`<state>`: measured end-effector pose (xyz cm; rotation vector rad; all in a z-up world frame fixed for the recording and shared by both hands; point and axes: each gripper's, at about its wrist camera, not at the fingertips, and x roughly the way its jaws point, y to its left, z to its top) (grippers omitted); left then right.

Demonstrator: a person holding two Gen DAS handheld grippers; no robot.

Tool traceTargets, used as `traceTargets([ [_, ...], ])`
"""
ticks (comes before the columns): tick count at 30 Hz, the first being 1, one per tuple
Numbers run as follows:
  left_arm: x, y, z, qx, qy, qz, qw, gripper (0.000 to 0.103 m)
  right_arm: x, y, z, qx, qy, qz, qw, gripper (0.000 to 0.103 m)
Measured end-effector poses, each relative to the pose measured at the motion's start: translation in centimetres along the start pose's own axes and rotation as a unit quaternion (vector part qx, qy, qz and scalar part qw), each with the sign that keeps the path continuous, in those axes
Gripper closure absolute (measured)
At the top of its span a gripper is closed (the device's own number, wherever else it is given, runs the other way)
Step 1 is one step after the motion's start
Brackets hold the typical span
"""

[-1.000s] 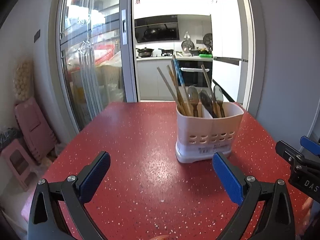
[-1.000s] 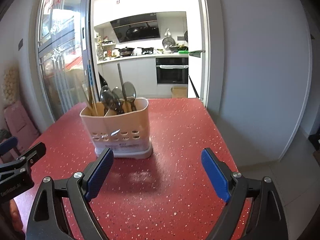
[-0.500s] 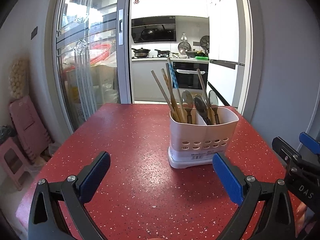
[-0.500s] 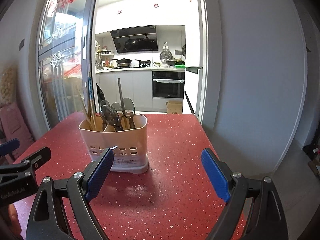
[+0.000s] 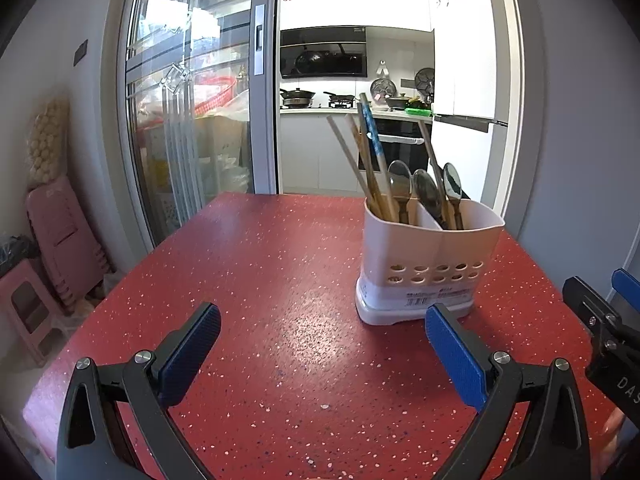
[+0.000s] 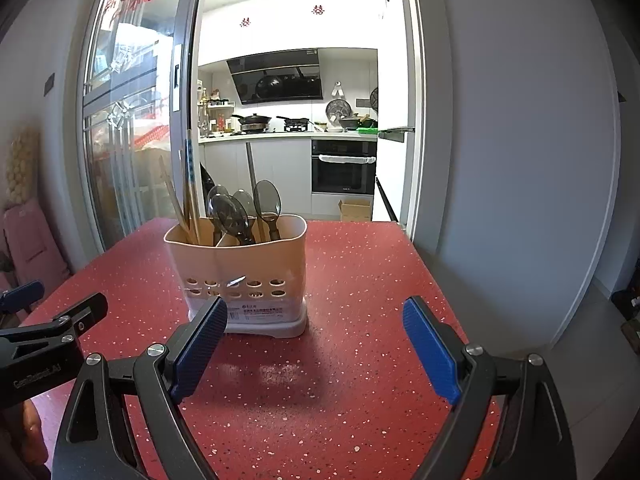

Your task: Organize utensils

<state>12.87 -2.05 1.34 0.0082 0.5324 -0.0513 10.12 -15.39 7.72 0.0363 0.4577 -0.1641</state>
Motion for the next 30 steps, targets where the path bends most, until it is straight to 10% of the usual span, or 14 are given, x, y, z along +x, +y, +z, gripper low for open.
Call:
traceTargets([
  [30, 0.24, -0.13, -0.08, 0.006, 0.007, 0.000, 1.0000, 0.000, 0.46, 0.17, -0.24, 0.008, 0.003, 0.003, 1.000, 0.012],
])
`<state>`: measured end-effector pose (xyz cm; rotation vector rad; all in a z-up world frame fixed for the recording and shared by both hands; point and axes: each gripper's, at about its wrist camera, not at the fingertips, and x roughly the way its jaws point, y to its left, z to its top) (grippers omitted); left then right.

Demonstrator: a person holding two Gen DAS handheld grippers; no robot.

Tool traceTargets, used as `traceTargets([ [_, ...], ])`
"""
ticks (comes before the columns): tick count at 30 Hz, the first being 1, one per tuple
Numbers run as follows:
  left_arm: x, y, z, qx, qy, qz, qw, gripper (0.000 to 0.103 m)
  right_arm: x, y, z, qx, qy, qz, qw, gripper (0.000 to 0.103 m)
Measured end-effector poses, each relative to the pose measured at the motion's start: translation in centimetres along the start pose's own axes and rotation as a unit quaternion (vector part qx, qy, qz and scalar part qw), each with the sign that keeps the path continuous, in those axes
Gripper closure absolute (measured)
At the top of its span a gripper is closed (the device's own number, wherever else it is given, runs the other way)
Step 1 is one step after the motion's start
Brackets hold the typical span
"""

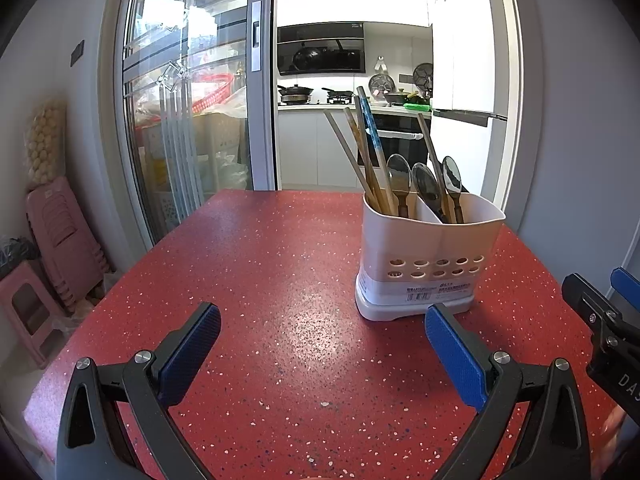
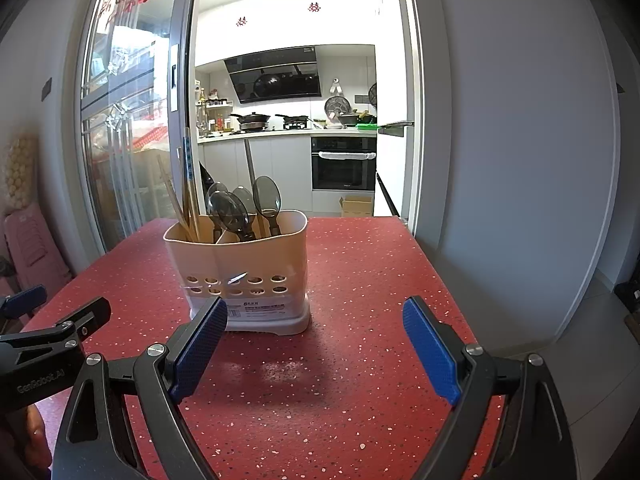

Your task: Organize utensils

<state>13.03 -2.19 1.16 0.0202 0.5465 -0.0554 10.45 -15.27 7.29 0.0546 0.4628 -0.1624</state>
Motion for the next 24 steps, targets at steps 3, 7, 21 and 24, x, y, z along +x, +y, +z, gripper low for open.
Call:
traceTargets([
  [3, 0.05, -0.08, -0.02, 0.002, 0.001, 0.000, 1.0000, 0.000, 0.00, 0.01, -0.04, 0.000, 0.000, 0.001, 1.000, 0.012],
  [7, 0.04, -0.19, -0.09, 0.003, 0.001, -0.001, 1.0000, 0.000, -0.01, 0.05, -0.04, 0.001, 0.000, 0.001, 1.000, 0.012],
  [21, 0.01, -0.24, -0.09, 0.004, 0.001, -0.001, 1.0000, 0.000, -0.02, 0.06, -0.04, 0.000, 0.001, 0.002, 1.000, 0.012],
  [24, -0.03, -0.25, -0.07, 0.004, 0.000, -0.002, 1.0000, 0.000, -0.09, 0.22, -0.10, 0.000, 0.000, 0.003, 1.000, 0.012],
])
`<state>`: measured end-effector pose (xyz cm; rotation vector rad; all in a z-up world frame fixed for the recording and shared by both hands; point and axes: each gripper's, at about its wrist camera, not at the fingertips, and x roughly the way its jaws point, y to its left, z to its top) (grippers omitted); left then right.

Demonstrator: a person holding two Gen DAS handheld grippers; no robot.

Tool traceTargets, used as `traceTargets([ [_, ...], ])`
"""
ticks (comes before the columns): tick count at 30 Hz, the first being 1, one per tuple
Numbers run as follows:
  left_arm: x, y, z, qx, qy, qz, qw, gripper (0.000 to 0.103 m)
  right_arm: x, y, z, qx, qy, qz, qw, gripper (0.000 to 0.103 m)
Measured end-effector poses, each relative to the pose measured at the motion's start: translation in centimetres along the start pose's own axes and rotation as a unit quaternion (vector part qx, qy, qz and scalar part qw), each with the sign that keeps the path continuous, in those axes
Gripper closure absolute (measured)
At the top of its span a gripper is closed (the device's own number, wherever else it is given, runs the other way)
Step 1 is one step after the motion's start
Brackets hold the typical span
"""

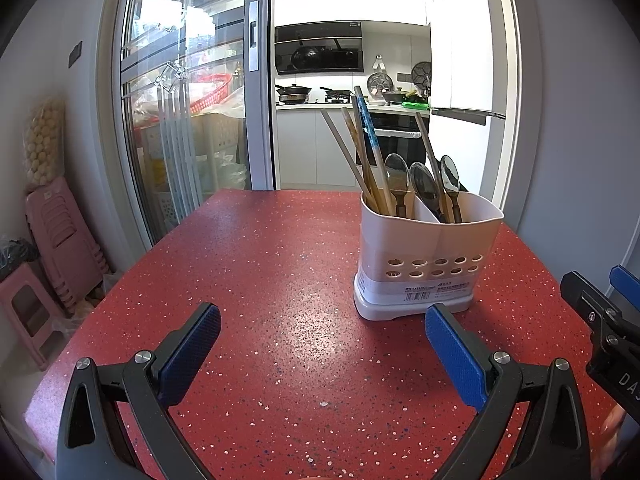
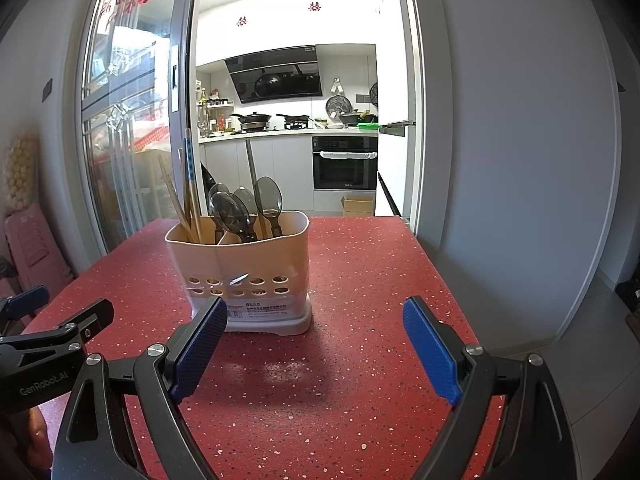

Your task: Organize utensils

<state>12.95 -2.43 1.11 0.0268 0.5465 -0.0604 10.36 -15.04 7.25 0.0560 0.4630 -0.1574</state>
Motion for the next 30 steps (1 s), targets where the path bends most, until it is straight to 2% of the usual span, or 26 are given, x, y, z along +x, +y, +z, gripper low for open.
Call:
traceTargets([
  [30, 0.09, -0.13, 0.19, 0.001, 0.003, 0.002, 1.0000, 0.000, -0.17, -0.04, 0.14, 0.002, 0.000, 0.000, 1.000, 0.012],
])
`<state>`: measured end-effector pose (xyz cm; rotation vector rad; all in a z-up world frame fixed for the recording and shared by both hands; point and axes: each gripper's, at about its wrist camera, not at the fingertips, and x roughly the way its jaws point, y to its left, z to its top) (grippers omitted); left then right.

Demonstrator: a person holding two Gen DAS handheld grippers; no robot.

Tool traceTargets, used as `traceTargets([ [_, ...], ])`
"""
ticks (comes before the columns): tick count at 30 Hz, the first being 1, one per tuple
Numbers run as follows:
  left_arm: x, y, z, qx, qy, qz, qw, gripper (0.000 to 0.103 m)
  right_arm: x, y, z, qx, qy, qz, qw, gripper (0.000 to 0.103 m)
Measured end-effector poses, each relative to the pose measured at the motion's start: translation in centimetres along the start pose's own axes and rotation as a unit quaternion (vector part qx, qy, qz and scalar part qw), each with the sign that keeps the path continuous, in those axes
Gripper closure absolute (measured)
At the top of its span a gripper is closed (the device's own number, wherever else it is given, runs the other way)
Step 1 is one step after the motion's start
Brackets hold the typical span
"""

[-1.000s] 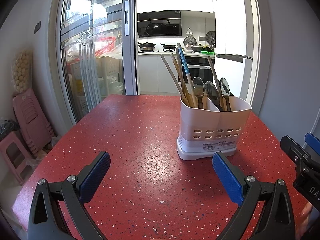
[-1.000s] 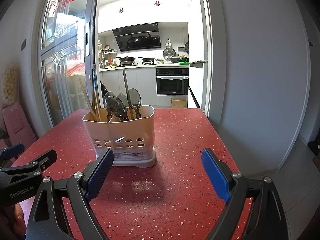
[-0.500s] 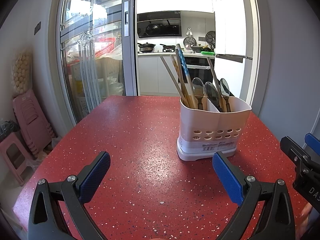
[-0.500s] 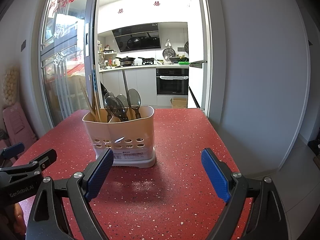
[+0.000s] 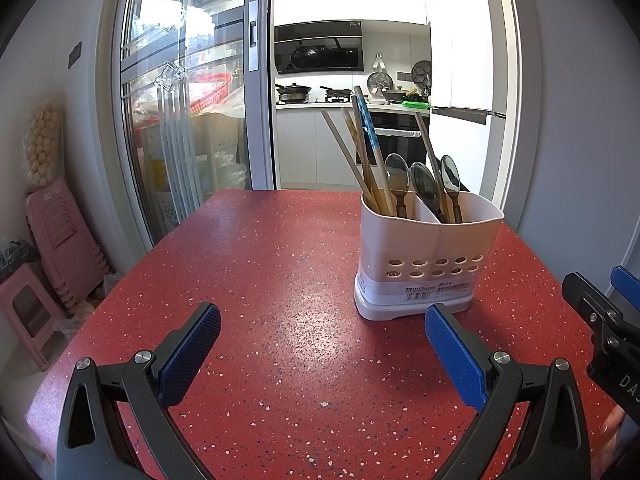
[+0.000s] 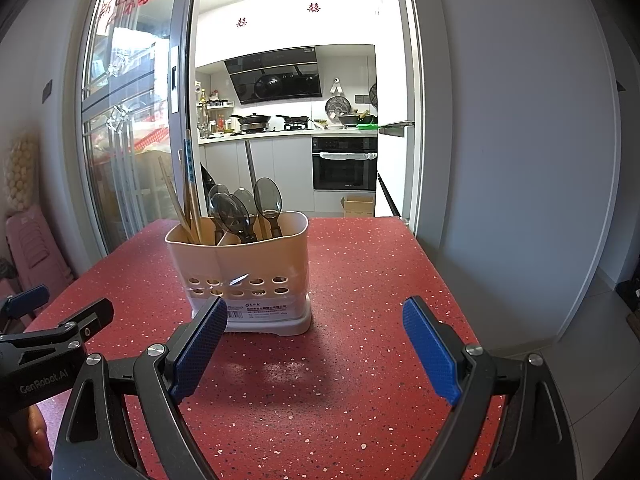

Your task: Organize utensils

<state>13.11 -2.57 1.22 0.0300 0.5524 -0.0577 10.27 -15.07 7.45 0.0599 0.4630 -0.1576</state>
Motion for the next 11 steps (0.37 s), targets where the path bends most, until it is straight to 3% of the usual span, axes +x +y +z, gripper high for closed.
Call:
traceTargets([
  [11, 0.08, 0.31, -0.05, -0.009, 0.000, -0.003, 1.0000, 0.000, 0.03, 0.09, -0.04, 0.000, 0.001, 0.000, 1.000, 0.012],
])
